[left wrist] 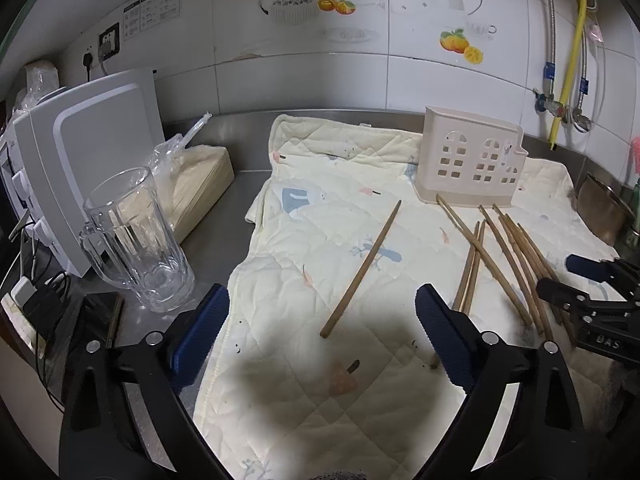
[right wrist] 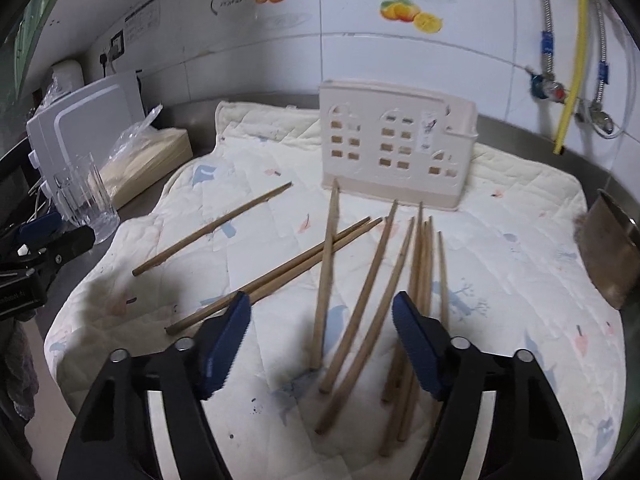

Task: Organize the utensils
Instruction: 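Grasp a wooden chopstick with the left tool while the right tool grasps another chopstick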

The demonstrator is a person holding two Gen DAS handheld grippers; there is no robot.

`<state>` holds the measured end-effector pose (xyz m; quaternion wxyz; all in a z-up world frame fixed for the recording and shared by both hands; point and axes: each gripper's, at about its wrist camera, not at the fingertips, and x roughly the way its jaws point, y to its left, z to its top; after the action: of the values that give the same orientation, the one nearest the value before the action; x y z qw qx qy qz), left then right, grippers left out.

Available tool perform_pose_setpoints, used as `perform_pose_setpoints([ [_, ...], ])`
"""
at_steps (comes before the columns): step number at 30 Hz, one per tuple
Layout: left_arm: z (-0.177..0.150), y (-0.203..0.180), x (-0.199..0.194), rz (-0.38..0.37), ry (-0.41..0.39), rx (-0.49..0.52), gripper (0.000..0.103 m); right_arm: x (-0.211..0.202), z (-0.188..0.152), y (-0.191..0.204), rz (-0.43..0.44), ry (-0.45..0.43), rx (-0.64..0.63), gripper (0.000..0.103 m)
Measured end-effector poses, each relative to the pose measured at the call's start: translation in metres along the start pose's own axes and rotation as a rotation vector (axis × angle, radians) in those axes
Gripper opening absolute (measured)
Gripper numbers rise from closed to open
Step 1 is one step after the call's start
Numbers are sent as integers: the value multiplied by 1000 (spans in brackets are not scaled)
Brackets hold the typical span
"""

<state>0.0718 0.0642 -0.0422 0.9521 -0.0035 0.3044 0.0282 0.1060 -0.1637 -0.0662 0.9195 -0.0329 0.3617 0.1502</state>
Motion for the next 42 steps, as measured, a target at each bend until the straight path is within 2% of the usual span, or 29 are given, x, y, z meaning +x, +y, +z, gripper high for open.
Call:
perform_pose_setpoints([
  [6,-1,5,8,-17,12,-4,83,19,2,-1,34,44,13,52],
  [10,-4,7,14,-36,25,2,72,29,1,-2,54,70,31,43],
  [16,-8,9,23,-61,48,3,62,39,1,0,62,95,32,30],
  [20,-11,10,31,-79,69,17,58,46,1,-1,58,113,40,24],
  [25,-11,13,47,-139,117,3,42,56,-1,-1,42,146,41,19],
  [31,-8,4,71,-170,163,47,32,64,-4,-9,30,167,64,10],
  [38,-2,-11,96,-197,227,85,23,64,-4,-12,41,162,91,7],
  [42,-2,-13,107,-178,263,94,23,56,-4,-14,44,141,102,6],
])
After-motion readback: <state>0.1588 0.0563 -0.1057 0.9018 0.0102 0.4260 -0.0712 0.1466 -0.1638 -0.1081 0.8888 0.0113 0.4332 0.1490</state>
